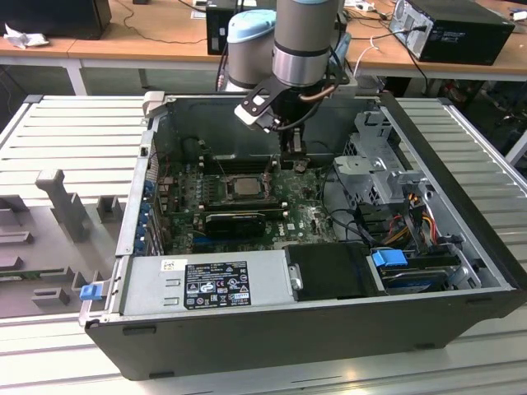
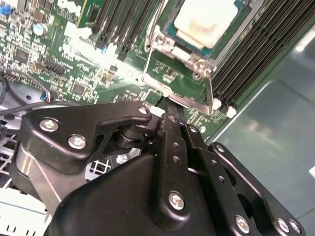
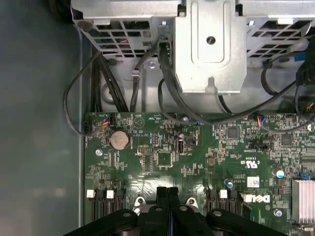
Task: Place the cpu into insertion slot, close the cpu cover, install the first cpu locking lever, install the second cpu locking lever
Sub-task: 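Close the cpu cover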
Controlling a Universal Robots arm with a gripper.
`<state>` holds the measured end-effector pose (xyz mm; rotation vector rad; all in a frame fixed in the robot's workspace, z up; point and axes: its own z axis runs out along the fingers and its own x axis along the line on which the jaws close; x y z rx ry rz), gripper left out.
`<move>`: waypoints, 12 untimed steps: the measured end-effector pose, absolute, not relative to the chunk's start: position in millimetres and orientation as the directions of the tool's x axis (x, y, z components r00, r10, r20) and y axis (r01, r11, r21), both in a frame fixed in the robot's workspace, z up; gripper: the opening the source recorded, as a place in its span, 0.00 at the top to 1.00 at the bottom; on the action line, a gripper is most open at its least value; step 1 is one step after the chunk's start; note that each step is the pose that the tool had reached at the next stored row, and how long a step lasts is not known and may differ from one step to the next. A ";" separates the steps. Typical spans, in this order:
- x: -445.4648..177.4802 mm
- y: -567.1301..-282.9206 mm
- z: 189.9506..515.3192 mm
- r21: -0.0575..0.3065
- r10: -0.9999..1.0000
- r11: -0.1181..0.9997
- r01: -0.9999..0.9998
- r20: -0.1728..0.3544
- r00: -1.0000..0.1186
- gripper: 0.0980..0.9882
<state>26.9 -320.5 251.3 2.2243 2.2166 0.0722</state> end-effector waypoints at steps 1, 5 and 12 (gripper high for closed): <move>23.9 -320.5 251.3 0.033 0.999 -0.004 0.999 0.032 0.003 0.99; 9.8 -320.5 251.2 0.033 0.999 -0.004 0.999 0.032 0.003 0.99; -11.4 -320.5 249.1 0.033 0.999 -0.004 0.999 0.032 0.003 0.99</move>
